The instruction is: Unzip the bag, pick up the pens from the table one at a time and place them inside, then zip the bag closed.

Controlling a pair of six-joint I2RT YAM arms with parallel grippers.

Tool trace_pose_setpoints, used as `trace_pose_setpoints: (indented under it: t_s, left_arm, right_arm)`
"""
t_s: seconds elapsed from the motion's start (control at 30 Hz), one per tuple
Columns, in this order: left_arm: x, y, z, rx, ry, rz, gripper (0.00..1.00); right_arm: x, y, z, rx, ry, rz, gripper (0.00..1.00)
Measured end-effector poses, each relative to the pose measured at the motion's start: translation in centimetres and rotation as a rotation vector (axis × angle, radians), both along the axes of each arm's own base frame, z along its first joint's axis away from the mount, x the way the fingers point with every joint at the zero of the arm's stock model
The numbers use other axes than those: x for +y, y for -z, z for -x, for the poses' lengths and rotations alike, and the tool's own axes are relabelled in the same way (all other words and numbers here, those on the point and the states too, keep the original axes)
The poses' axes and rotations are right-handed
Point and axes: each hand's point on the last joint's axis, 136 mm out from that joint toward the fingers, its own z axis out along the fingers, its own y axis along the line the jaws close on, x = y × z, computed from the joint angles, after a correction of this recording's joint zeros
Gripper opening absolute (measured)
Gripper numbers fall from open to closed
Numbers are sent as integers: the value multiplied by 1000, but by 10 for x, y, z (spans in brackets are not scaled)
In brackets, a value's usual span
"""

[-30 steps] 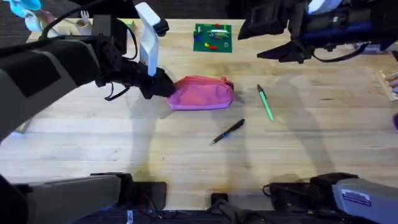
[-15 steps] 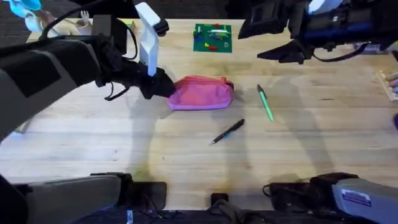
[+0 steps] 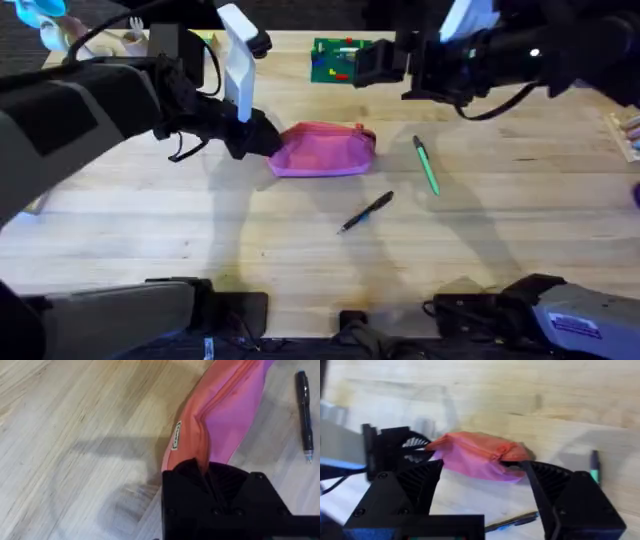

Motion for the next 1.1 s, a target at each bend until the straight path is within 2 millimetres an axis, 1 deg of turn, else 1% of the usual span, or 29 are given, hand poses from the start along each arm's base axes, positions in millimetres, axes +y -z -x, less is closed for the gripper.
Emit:
trace_pose_setpoints:
  t_s: [0.23,0.43,0.73,0.93,1.1]
  left_arm:
    - [0,0,0,0,0,0,42]
    - [0,0,0,0,0,0,42]
    - [0,0,0,0,0,0,42]
    - [0,0,0,0,0,0,42]
    - [0,0,0,0,0,0,42]
  right_arm:
    - [-6,3,-4,-72,70,147,998]
    - [-8,2,-5,-101,96,199,997]
    - [-12,6,-6,-78,150,193,998]
    - [-10,9,-1,-37,164,163,997]
    - [-5,15,8,12,131,141,997]
